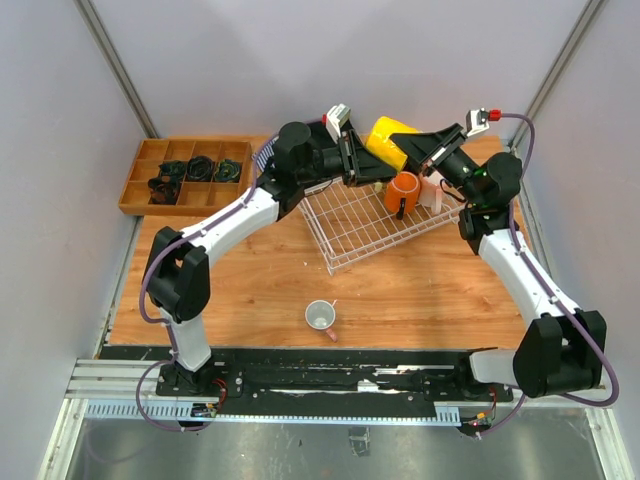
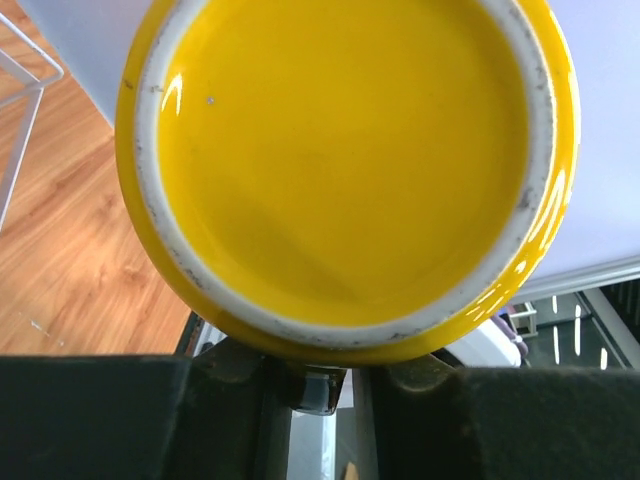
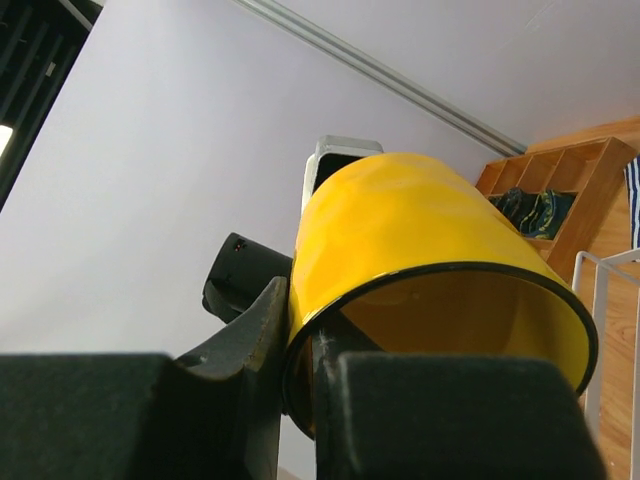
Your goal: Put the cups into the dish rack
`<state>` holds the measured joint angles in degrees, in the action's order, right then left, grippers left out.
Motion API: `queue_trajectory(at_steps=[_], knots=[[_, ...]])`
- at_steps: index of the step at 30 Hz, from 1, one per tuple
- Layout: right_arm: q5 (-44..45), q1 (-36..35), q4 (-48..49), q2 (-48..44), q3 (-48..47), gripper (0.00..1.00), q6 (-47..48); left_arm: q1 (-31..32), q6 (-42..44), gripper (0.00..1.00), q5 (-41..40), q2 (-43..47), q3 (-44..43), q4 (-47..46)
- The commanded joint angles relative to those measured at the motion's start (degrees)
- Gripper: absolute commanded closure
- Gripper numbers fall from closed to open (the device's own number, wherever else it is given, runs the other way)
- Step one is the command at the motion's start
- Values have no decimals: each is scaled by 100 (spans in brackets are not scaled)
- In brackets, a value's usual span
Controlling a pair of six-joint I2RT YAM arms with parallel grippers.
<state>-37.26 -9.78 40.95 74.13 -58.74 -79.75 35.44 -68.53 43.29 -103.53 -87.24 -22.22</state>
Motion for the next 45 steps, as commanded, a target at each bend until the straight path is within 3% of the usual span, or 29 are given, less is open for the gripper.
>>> queue_trajectory(at_steps=[1,2,4,8,10,12,20,27,32,38,45], knots=[[-63,-190,164,139,151,99,284,68,-333,81,198,23,-63,-922],[-63,-197,145,148,152,99,308,70,-370,93,194,15,-30,-973],[-86,-211,93,170,136,99,374,67,-401,99,159,12,27,-1041],[-108,-209,-176,158,36,98,619,48,-460,99,49,24,189,-1258],[-98,-217,-336,136,-2,88,744,29,-360,99,25,60,248,-1281],[-86,-208,-433,120,-37,87,838,1,-282,99,-13,125,348,-1282],[30,-23,-1042,-37,-75,47,1237,-156,155,99,-189,361,693,-999],[139,324,-1766,-297,71,37,1724,-319,480,99,-376,450,792,-709],[218,830,-2925,-809,213,36,2603,-371,1638,100,-1175,375,383,835],[376,1281,-4091,-1114,-283,34,3515,-345,2847,100,-2450,179,-168,2393],[418,1532,-4414,-1220,-472,34,3746,-125,3889,99,-3534,-416,-1025,3560]])
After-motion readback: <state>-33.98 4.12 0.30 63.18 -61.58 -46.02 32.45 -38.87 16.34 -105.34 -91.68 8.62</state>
